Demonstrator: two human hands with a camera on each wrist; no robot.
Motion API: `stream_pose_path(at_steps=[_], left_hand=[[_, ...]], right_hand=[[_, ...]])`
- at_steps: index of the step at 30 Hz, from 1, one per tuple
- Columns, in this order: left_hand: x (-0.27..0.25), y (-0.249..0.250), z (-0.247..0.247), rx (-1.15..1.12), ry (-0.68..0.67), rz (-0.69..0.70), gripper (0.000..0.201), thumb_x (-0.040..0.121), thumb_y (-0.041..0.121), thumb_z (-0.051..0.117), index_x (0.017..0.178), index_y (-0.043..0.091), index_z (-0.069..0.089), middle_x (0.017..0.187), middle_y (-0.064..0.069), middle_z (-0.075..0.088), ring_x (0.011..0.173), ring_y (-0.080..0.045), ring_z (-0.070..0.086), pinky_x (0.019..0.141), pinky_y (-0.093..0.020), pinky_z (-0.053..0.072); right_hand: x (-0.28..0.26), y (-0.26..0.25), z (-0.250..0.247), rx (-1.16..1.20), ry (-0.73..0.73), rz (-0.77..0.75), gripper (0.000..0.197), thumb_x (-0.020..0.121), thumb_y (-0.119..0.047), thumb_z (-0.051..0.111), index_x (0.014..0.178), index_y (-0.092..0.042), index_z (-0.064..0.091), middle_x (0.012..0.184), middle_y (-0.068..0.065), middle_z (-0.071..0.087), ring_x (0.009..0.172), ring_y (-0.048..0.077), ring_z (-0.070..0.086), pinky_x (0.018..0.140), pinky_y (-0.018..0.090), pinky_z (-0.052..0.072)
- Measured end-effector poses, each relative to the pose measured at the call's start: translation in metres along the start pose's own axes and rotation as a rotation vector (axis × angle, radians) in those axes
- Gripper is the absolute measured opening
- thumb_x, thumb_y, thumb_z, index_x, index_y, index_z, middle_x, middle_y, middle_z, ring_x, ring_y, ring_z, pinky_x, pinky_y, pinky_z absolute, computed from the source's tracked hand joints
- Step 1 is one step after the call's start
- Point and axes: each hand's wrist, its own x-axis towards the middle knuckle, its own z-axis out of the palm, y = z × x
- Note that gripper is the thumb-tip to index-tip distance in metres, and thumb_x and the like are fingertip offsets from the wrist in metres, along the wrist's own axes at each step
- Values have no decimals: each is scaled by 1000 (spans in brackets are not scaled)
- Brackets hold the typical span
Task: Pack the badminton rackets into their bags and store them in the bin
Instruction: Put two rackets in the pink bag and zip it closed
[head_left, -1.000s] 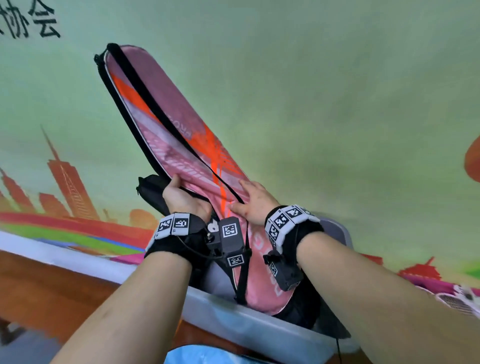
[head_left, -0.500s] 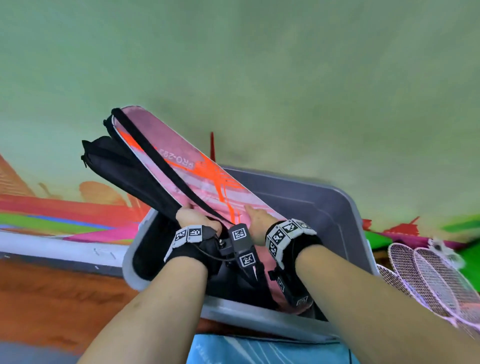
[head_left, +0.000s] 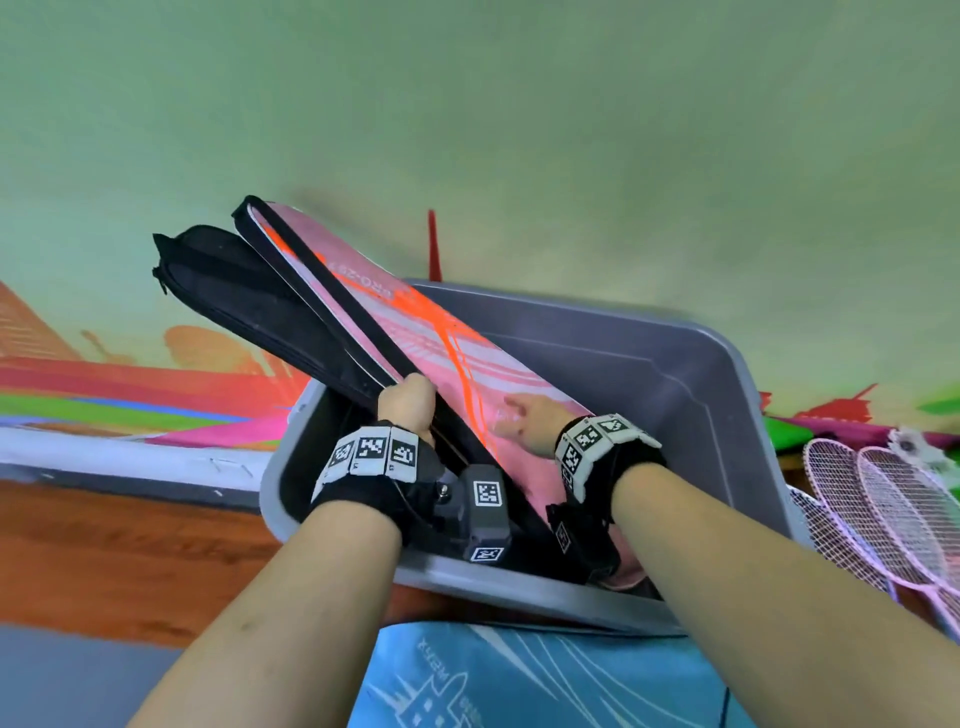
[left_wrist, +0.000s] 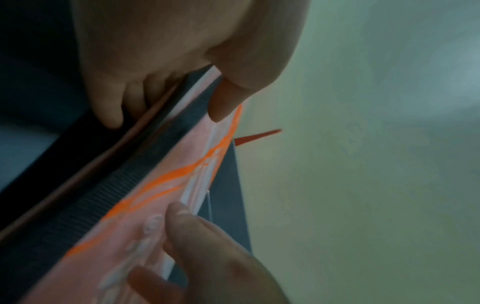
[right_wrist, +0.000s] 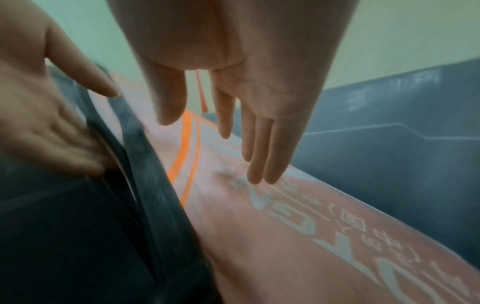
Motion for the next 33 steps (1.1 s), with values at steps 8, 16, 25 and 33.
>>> stream_pose_path(at_steps=[8, 16, 25, 33], left_hand=[[-77, 10, 32, 26, 46, 312, 59, 75, 18, 60, 132, 5, 50, 131, -11, 54, 120, -29, 51, 106, -39, 40], [-171, -19, 122, 110, -296, 460, 24, 87, 2, 54, 110, 5, 62, 92, -8, 61, 82, -19, 57, 63, -20, 42], [-271, -107, 256, 111, -443, 379, 12, 91, 5, 50, 91, 14, 57, 81, -5, 63, 66, -15, 59, 59, -23, 42], [-268, -200, 319, 178, -551, 278, 10, 95, 10, 49, 91, 17, 56, 84, -3, 64, 67, -12, 60, 53, -17, 46]], right_hand=[[-48, 14, -50, 642, 392, -70, 16, 86, -8, 61, 71, -7, 65, 69, 6, 61, 57, 9, 60, 55, 15, 48], [-127, 85, -103, 949, 475, -84, 20, 92, -9, 52, 73, -17, 55, 68, 3, 59, 52, 9, 56, 49, 16, 40], [-208, 254, -151, 1013, 568, -23, 17, 91, -10, 53, 77, -18, 57, 68, 2, 60, 50, 6, 57, 50, 19, 40], [-227, 367, -116, 1111, 586, 127, 17, 87, -3, 52, 77, -12, 61, 67, 5, 59, 56, 12, 55, 52, 21, 38]])
